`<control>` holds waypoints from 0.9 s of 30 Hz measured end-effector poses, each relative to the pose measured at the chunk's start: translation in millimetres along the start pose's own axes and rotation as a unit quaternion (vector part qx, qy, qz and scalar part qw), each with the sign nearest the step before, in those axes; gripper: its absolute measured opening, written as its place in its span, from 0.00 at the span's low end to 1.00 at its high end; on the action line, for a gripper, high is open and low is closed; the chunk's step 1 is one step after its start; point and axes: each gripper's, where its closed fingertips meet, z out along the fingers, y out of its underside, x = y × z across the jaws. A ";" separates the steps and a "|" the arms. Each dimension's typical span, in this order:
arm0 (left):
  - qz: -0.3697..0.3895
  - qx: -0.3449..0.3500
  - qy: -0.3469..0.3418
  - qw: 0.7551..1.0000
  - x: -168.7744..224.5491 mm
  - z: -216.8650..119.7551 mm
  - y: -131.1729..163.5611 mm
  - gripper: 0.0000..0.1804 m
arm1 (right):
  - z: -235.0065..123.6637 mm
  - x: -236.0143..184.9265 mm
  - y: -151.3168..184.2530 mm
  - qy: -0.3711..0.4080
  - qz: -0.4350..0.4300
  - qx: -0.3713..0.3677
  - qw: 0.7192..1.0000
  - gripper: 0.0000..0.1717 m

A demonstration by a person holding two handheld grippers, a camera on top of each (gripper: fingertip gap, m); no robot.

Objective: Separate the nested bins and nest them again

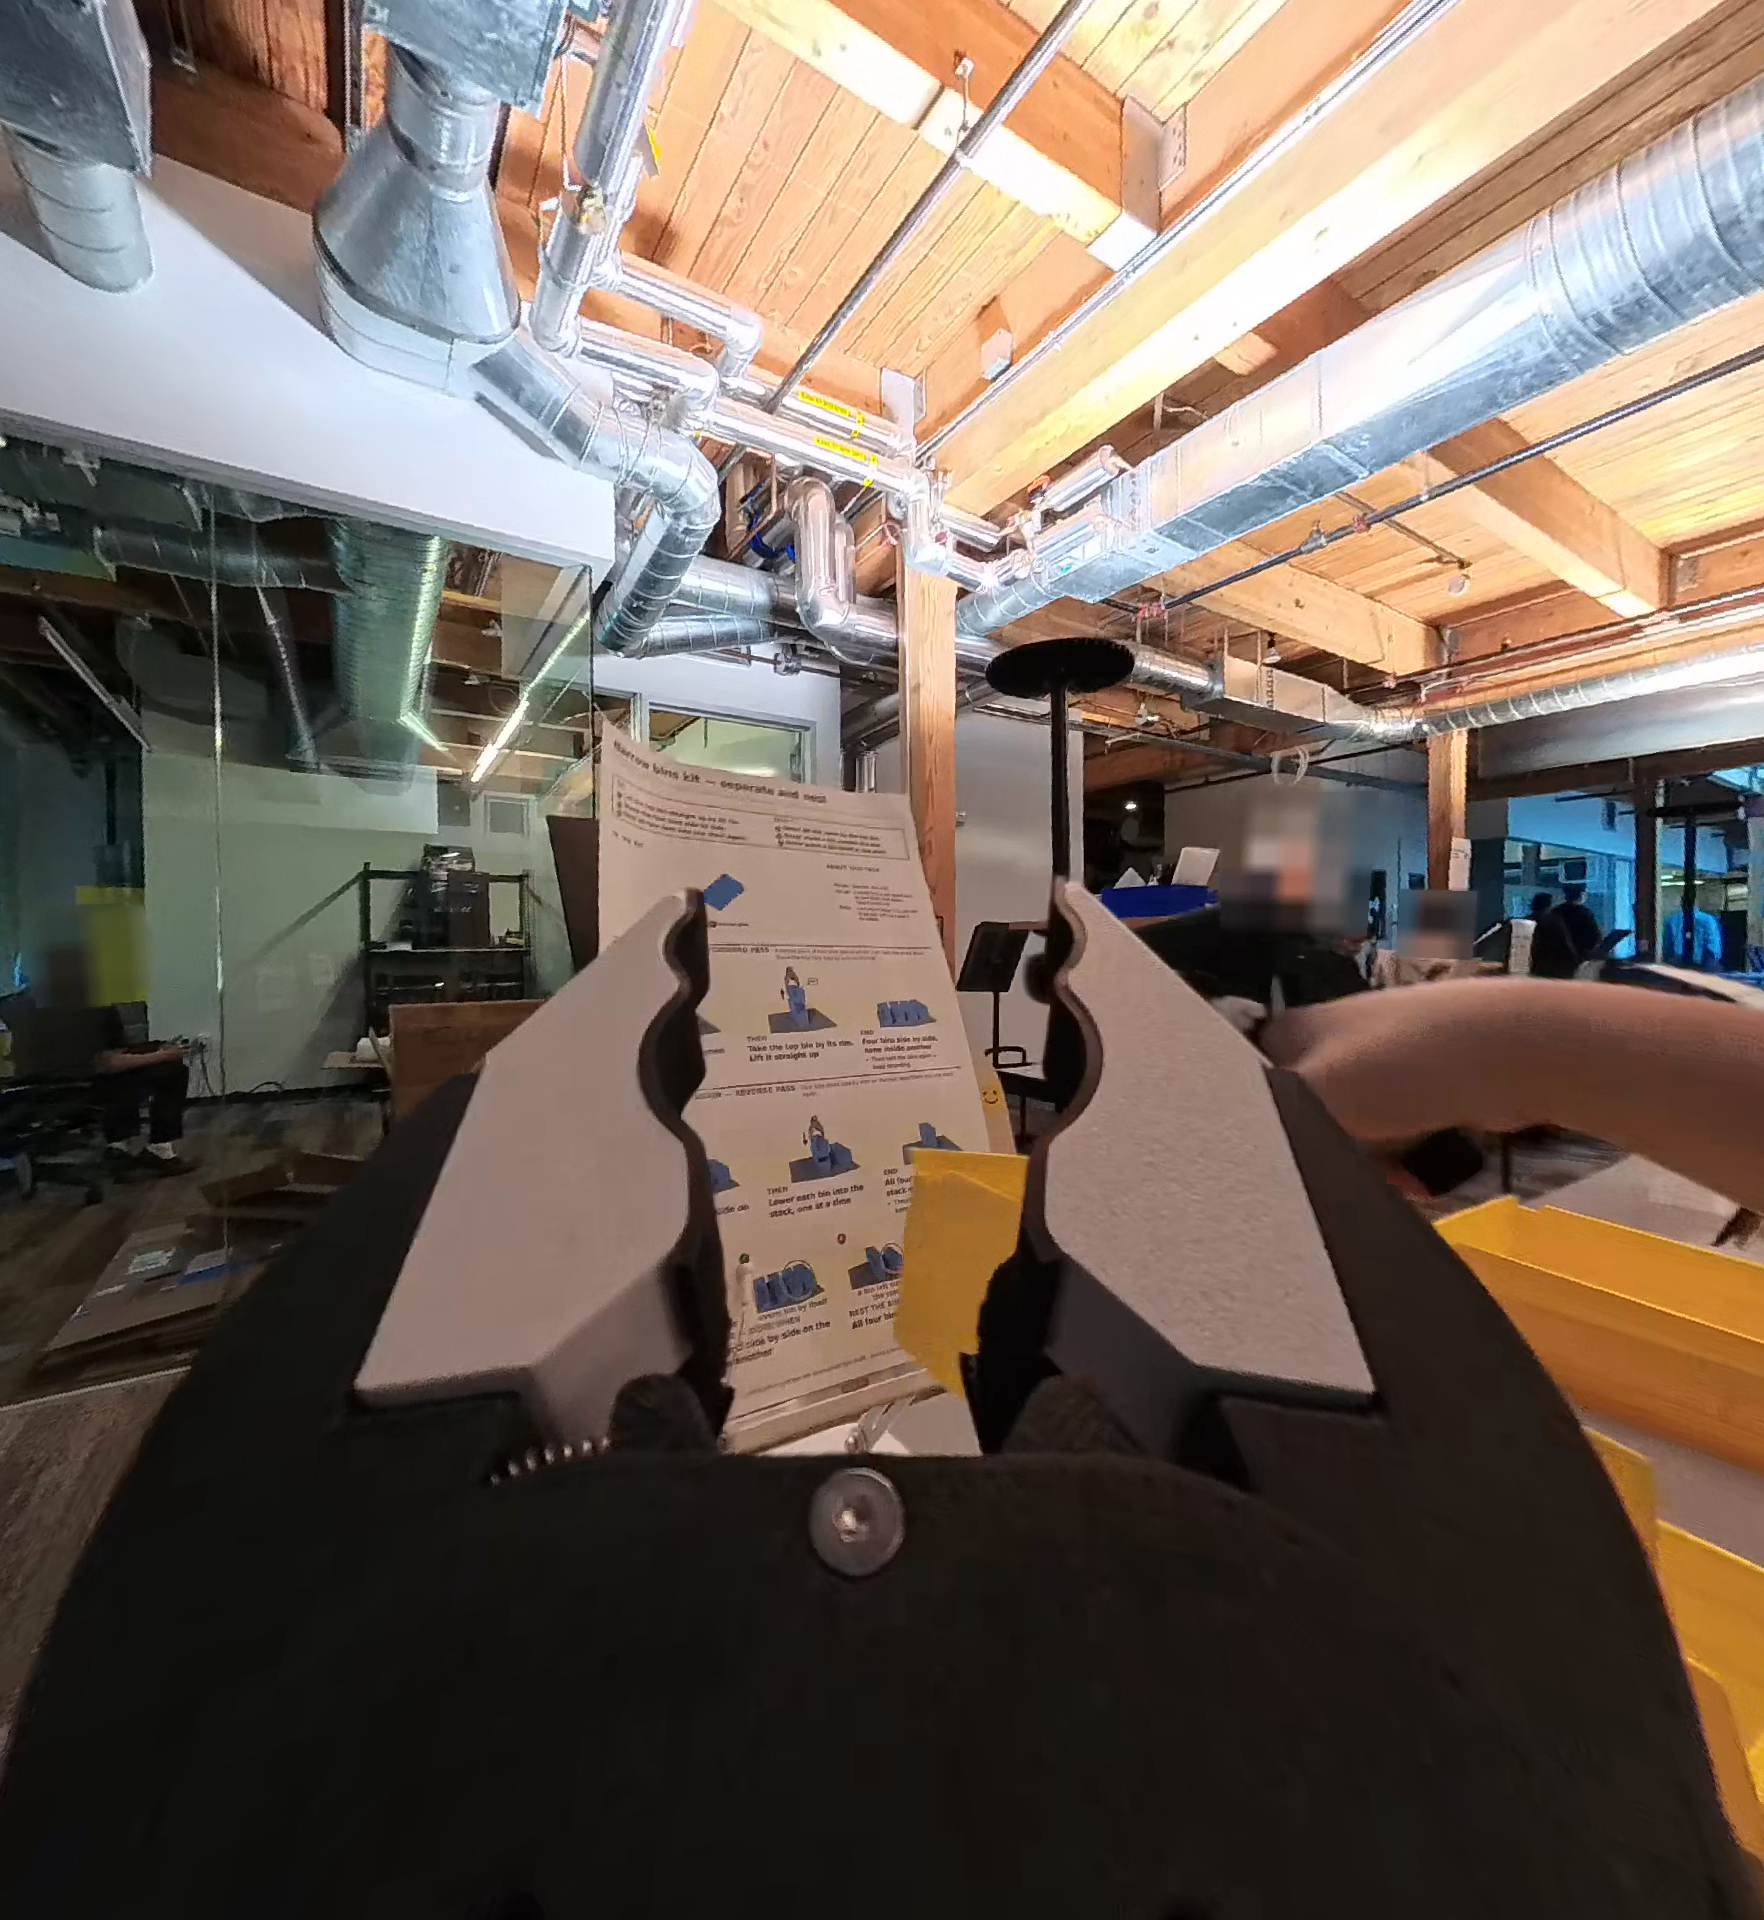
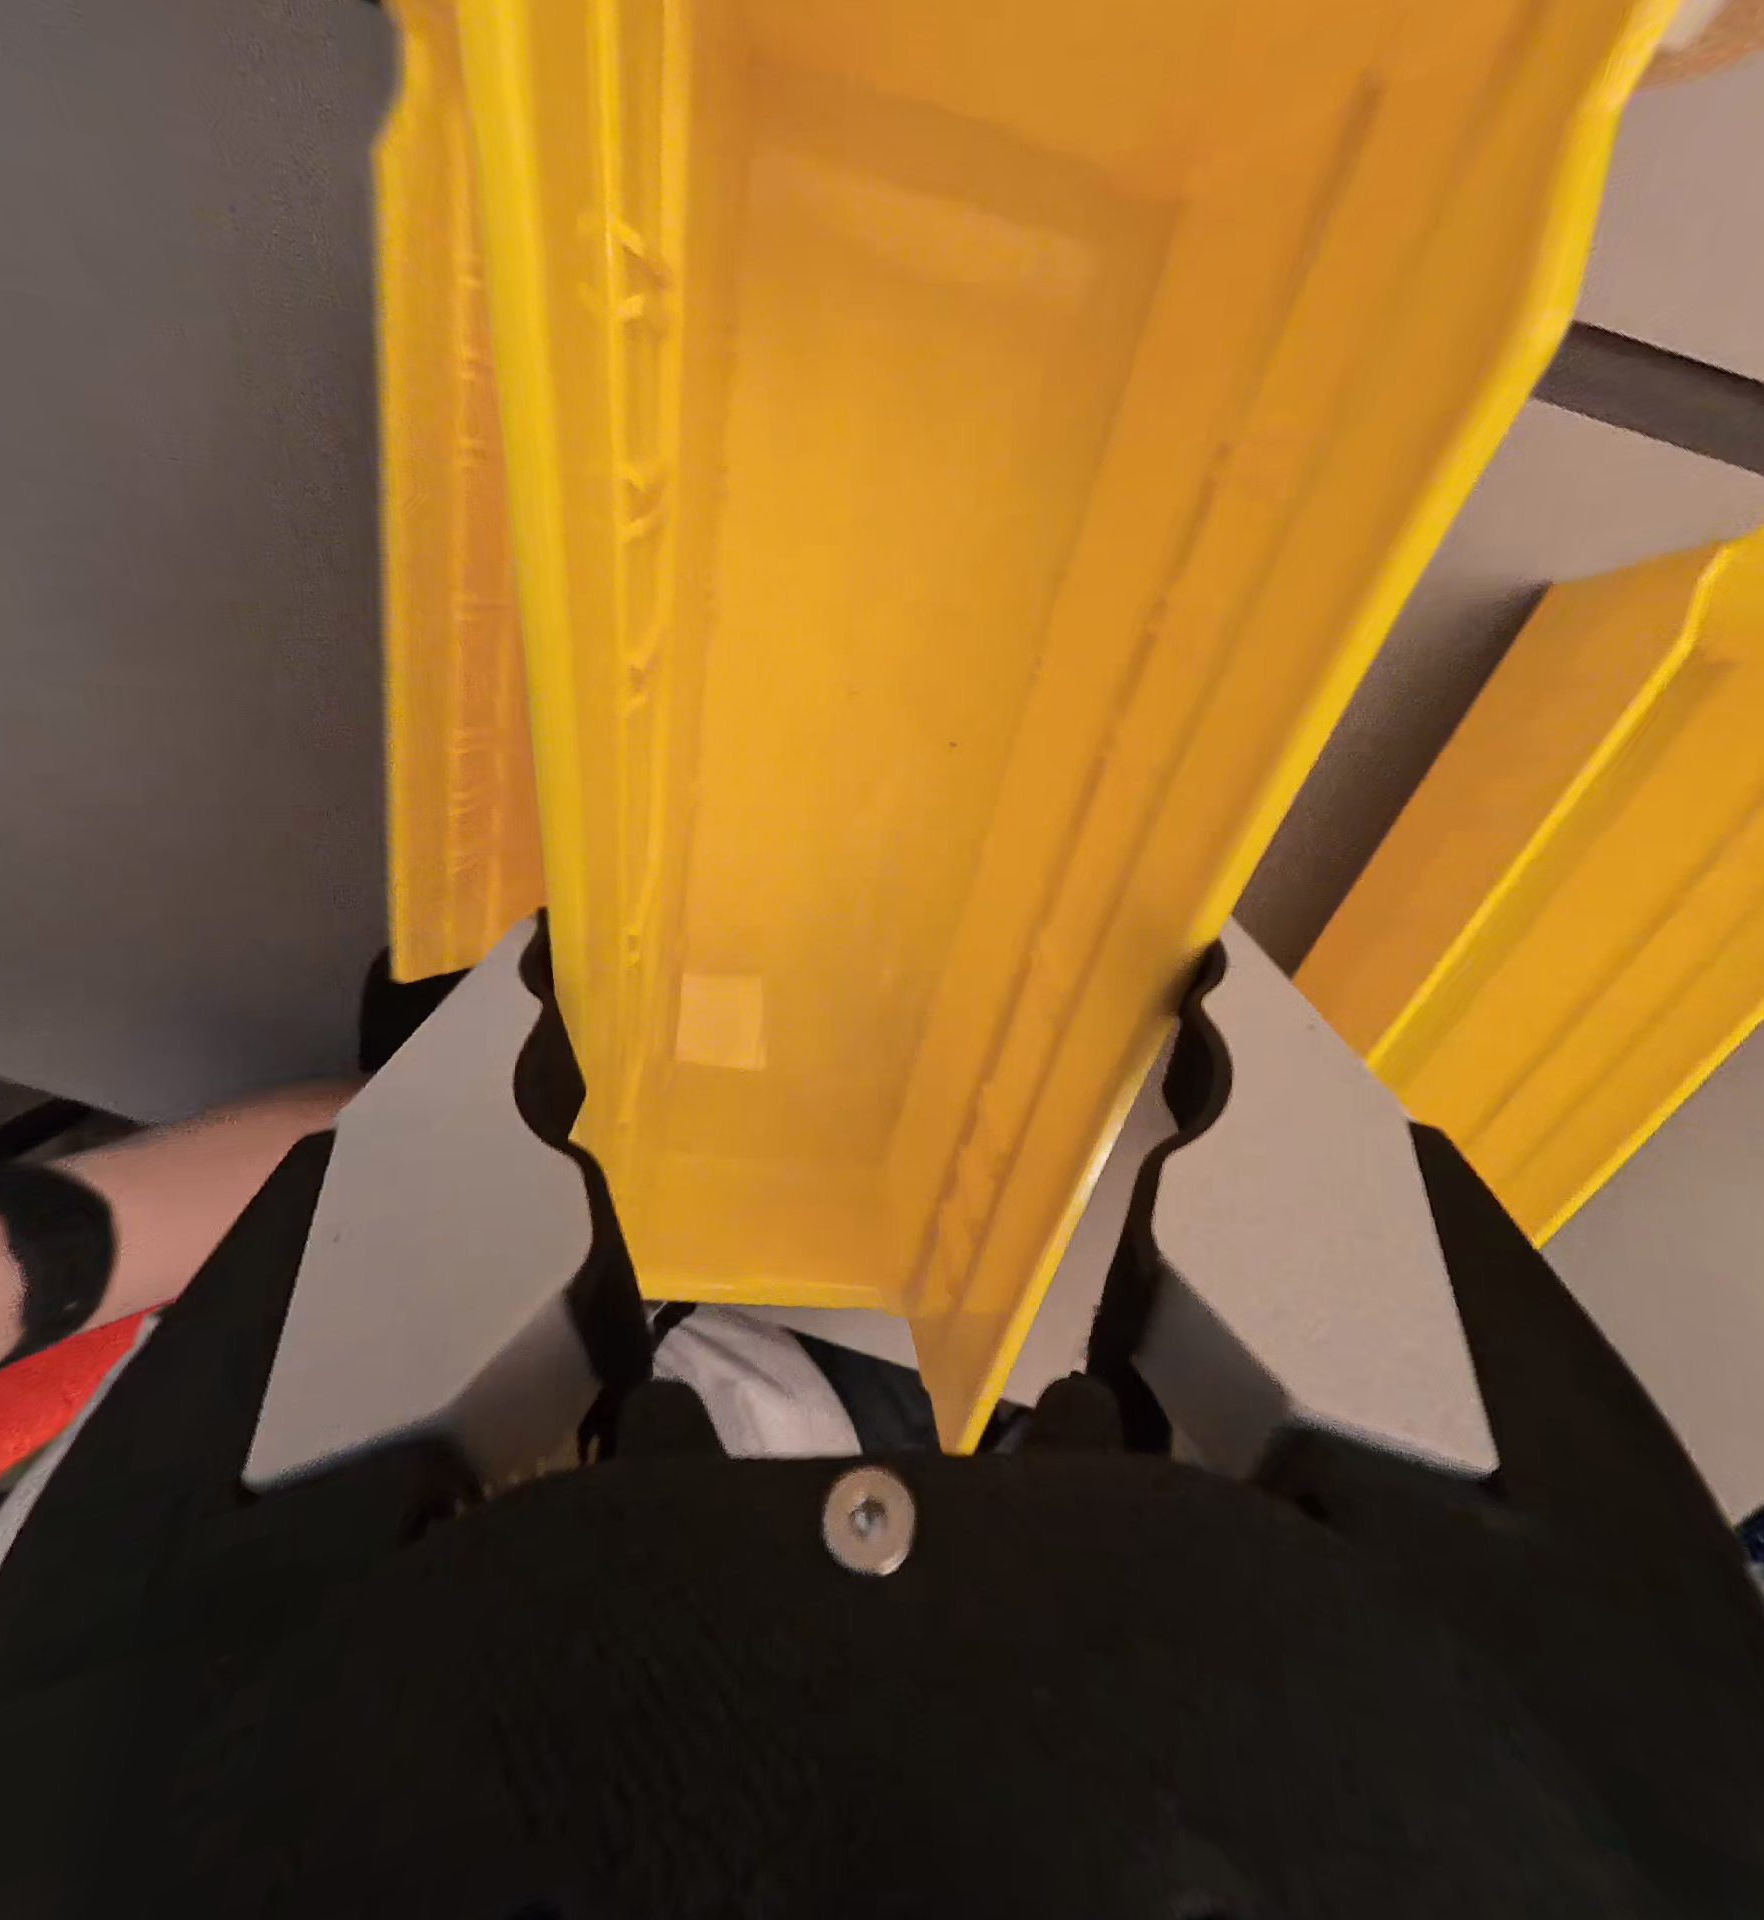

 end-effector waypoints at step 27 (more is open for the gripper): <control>-0.025 -0.096 0.060 0.993 28.7 2.4 22.7 0.36 | 107.9 -88.4 -24.8 0.042 0.012 -0.105 0.993 0.72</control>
